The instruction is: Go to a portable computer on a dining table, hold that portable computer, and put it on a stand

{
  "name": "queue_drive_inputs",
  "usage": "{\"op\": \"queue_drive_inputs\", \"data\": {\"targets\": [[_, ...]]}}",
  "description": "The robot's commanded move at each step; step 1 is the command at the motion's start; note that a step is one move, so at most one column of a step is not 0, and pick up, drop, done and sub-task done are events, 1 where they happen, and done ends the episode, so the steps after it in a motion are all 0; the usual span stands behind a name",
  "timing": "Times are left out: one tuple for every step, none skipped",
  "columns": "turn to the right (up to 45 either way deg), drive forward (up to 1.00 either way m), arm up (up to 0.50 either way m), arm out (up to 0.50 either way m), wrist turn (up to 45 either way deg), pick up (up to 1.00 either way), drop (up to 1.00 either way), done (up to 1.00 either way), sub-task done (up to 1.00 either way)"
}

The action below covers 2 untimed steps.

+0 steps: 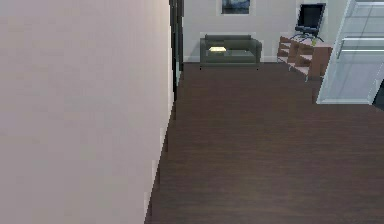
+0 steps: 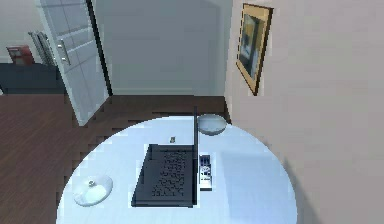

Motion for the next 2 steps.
{"op": "queue_drive_inputs", "data": {"targets": [[0.0, 0.00, 0.00, 0.20, 0.0, 0.00, 0.00, 0.00, 0.00], [0.0, 0.00, 0.00, 0.00, 45.0, 0.00, 0.00, 0.00, 0.00]]}}
